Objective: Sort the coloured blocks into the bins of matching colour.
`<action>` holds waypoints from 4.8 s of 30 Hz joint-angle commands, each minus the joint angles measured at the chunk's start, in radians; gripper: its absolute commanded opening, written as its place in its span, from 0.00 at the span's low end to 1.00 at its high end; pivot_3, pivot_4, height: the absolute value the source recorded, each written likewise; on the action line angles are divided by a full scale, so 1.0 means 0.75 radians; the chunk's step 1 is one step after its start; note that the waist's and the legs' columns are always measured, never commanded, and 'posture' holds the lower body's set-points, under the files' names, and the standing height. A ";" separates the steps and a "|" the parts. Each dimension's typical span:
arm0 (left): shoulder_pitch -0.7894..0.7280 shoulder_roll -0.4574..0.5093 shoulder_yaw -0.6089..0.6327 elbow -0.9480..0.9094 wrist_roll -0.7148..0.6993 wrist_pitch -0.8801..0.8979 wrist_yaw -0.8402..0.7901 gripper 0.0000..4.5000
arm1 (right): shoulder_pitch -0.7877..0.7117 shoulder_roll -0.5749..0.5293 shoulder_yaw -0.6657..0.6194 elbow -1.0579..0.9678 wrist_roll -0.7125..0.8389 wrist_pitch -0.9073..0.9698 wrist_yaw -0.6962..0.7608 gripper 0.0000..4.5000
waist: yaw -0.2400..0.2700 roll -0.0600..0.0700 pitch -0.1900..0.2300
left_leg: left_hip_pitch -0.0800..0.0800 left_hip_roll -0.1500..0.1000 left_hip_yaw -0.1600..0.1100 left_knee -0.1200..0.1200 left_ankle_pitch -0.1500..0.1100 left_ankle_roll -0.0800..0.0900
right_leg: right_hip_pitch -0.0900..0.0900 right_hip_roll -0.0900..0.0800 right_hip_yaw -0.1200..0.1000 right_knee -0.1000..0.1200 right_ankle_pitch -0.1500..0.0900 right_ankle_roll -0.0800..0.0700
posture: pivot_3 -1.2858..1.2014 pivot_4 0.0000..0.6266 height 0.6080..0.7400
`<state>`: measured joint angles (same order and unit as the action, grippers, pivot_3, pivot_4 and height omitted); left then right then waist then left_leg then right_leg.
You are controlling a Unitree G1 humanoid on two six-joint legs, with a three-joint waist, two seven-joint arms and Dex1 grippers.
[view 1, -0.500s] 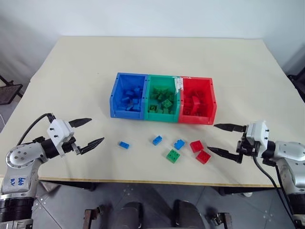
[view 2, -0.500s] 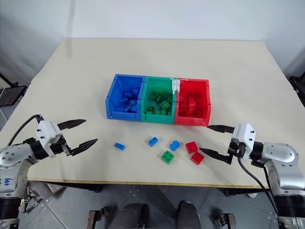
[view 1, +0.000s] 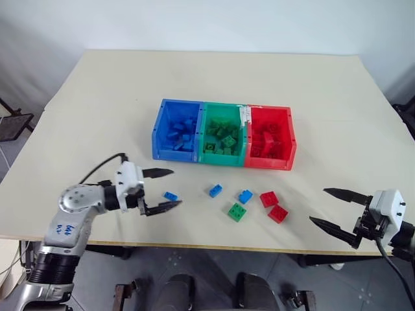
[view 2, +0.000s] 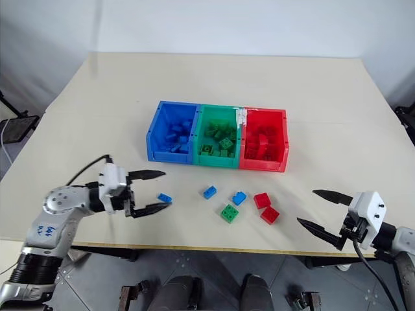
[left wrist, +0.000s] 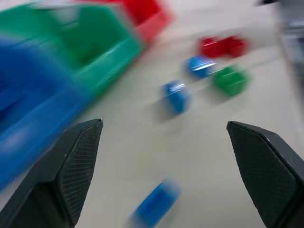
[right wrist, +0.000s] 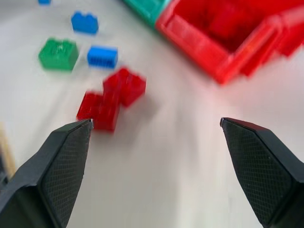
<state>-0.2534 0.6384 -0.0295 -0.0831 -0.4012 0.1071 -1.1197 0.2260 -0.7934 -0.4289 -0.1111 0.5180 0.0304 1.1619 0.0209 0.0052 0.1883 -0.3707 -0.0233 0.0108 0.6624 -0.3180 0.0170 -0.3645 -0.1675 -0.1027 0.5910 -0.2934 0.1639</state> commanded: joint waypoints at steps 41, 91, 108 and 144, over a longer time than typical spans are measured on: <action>0.315 -0.008 0.352 -0.162 -0.079 -0.045 0.209 1.00 | -0.909 0.235 0.381 0.196 -0.157 0.261 -0.449 0.33 | -0.022 0.001 0.000 | -0.002 0.007 -0.001 0.002 -0.004 -0.005 | -0.009 0.007 -0.001 0.003 0.001 -0.011 | 0.52 0.24 1.00; 0.271 0.071 0.195 -0.140 0.006 -0.119 0.052 1.00 | -0.956 0.149 0.786 0.747 -0.407 -0.136 0.401 0.87 | -0.025 0.000 0.001 | -0.003 0.014 0.017 0.007 -0.006 -0.002 | -0.012 0.006 -0.001 0.003 0.003 -0.009 | 0.52 0.24 1.00; 0.237 -0.001 0.207 -0.264 -0.085 -0.041 0.159 1.00 | -1.018 0.230 0.417 0.543 -0.120 0.082 0.026 0.34 | -0.034 0.001 0.001 | -0.001 0.014 0.012 0.006 -0.007 -0.003 | -0.013 0.006 0.000 0.004 0.004 -0.009 | 0.52 0.24 1.00; 0.106 0.007 0.059 -0.082 -0.008 -0.119 -0.014 1.00 | -0.295 -0.085 0.123 0.191 -0.127 -0.057 0.148 0.99 | -0.004 0.001 0.001 | 0.001 0.011 0.029 0.005 -0.009 -0.001 | -0.013 0.007 0.000 0.002 0.005 -0.009 | 0.52 0.24 1.00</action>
<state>-0.1613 0.6451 0.0117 -0.1479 -0.4211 0.0521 -1.1248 0.0054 -0.8366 -0.3225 0.0359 0.4318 0.0304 1.2611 0.0182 0.0060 0.1890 -0.3699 -0.0144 0.0326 0.6664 -0.3247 0.0159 -0.3745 -0.1624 -0.1029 0.5925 -0.2897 0.1570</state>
